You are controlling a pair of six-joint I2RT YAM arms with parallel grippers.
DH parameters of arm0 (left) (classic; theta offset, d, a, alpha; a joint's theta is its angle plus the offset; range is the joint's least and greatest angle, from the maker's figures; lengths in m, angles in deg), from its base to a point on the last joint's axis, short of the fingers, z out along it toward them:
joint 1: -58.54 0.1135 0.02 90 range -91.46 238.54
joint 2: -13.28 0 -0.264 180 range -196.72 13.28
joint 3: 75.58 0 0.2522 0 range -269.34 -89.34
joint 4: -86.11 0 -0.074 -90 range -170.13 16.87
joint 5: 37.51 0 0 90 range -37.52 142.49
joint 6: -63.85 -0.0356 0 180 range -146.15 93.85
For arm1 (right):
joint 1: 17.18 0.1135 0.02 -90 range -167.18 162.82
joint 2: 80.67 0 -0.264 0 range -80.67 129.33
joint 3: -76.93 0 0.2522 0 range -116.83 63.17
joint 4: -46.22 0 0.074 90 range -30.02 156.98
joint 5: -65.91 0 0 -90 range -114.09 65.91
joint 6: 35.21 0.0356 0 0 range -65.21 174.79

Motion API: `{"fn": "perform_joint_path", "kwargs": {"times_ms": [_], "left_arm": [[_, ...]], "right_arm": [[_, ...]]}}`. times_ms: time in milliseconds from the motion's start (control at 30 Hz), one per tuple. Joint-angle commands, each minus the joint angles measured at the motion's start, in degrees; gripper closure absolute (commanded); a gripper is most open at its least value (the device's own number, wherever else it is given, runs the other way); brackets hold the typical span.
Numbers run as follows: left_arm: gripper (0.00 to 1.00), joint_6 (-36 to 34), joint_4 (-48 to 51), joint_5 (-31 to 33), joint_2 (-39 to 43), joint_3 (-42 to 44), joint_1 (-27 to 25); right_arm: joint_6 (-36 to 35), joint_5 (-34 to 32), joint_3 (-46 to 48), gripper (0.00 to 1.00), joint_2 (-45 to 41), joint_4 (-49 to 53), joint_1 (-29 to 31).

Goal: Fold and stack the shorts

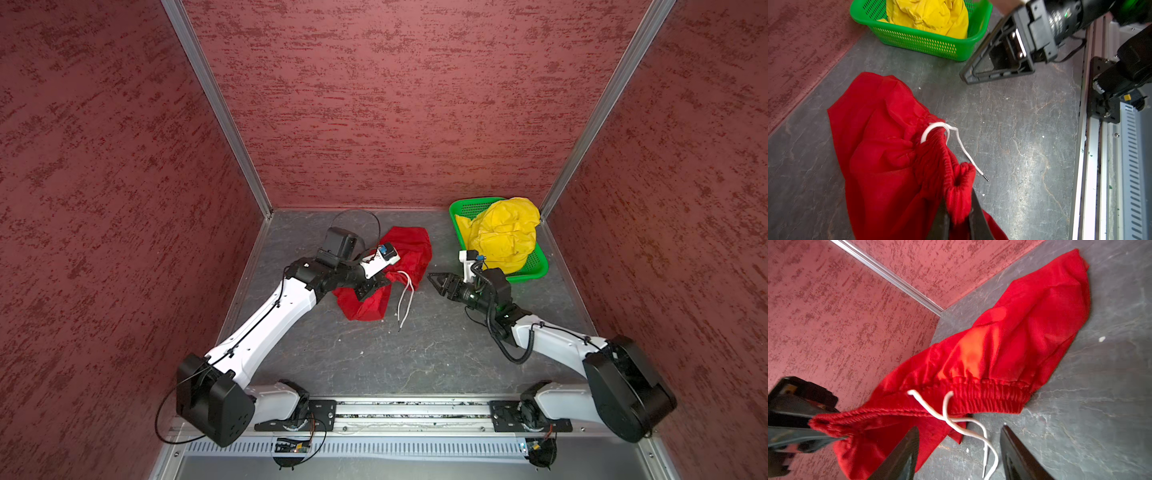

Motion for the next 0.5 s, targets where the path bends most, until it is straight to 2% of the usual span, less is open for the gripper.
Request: {"fn": "perform_joint_path", "kwargs": {"times_ms": [0,300,467], "left_arm": [[0.99,3.81,2.23,-3.37,1.38,-1.49,2.80],[0.99,10.27,3.29,-6.49,2.59,-7.34,6.16],[0.99,12.83,4.77,-6.92,2.51,-10.70,7.28]], "right_arm": [[-4.76,-0.85,0.62,0.34,-1.32,-3.08,0.93],[-36.98,-10.89,5.00,0.35,-5.35,-4.52,4.65],[-52.45,-16.28,7.36,0.40,-4.11,-8.56,5.81]]}}
